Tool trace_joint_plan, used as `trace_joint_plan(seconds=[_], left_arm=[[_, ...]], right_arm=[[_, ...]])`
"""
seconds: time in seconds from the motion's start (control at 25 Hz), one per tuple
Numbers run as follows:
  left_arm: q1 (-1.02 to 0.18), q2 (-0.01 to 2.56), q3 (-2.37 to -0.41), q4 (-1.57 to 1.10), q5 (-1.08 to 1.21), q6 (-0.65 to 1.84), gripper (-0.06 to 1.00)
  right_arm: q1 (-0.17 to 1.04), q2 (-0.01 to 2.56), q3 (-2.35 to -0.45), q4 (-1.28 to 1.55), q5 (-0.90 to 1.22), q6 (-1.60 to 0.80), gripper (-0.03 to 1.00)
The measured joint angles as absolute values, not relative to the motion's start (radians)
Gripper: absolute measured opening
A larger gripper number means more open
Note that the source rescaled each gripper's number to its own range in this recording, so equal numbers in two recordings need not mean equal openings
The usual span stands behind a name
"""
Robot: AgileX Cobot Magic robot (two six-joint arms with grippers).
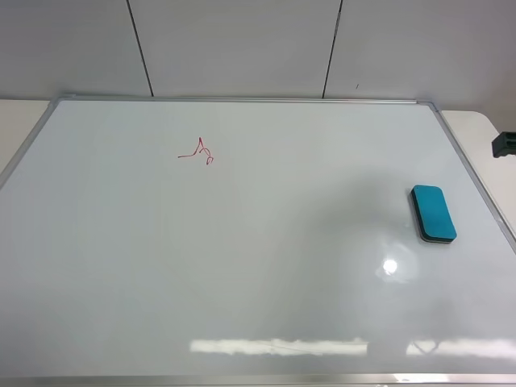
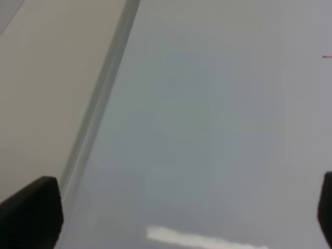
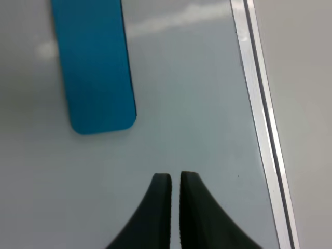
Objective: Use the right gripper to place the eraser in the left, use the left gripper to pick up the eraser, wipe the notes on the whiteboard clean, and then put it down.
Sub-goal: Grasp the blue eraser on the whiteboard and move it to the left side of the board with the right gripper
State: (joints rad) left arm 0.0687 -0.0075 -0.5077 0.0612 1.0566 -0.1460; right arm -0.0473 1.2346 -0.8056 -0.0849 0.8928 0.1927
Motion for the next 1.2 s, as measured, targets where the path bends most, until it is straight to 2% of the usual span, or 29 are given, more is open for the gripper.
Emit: trace_joint_plan(seconds=[0.52, 0.8, 1.2], left_arm=[[0.069, -0.007, -0.508, 0.060, 1.057, -0.146, 1.00], [0.069, -0.007, -0.508, 0.060, 1.057, -0.146, 1.00], [0.069, -0.007, -0.508, 0.060, 1.057, -0.146, 1.00]], right_arm=[[-0.047, 1.484, -0.815, -0.090, 0.657, 0.227, 0.00], [-0.045, 1.638, -0.862, -0.091, 0.603, 0.287, 0.00], [0.032, 1.757, -0.917, -0.049, 0.548, 0.297, 0.00]])
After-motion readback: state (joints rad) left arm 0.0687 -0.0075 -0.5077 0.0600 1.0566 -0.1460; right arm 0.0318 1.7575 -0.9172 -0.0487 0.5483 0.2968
